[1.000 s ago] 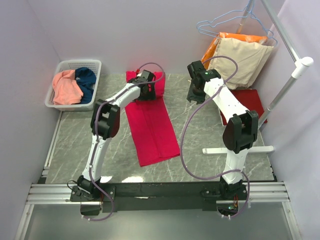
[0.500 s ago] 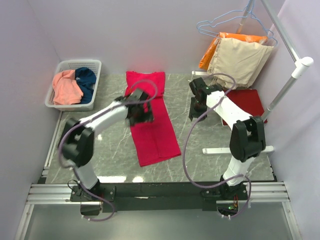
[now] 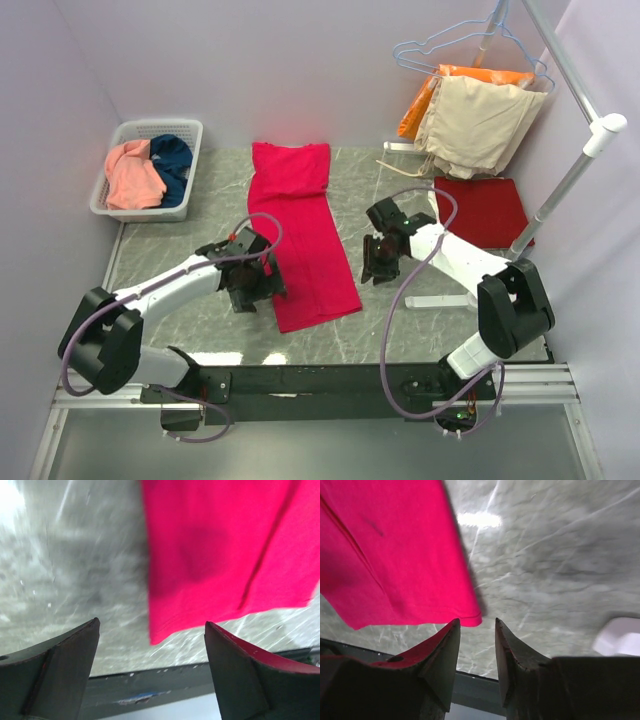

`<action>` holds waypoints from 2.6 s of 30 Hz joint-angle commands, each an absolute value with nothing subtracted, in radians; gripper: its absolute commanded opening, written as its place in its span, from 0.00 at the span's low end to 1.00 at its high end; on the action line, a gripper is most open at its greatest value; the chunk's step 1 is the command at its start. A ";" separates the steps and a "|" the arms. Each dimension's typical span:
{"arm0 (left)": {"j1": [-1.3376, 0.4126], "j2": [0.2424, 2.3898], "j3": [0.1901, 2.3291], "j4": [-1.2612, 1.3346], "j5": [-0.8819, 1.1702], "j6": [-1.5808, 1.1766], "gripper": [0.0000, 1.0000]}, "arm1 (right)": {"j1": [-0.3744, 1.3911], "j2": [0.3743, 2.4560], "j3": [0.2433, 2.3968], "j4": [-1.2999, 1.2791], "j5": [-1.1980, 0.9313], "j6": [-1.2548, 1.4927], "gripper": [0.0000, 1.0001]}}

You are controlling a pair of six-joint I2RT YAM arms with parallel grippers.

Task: Fold and stack the t-shirts
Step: Fold the tshirt

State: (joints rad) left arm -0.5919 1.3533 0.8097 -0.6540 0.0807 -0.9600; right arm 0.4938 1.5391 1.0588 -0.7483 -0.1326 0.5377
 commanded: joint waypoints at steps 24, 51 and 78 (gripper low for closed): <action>-0.600 1.311 0.637 -0.440 0.268 -1.083 0.65 | 0.624 1.491 0.818 -0.502 -0.087 0.658 0.41; -0.673 1.407 0.653 -0.471 0.227 -1.138 0.18 | 0.623 1.608 0.781 -0.419 -0.143 0.627 0.17; -0.753 1.112 0.545 -0.755 0.092 -1.226 0.01 | 0.951 1.336 0.626 -0.434 -0.226 0.778 0.00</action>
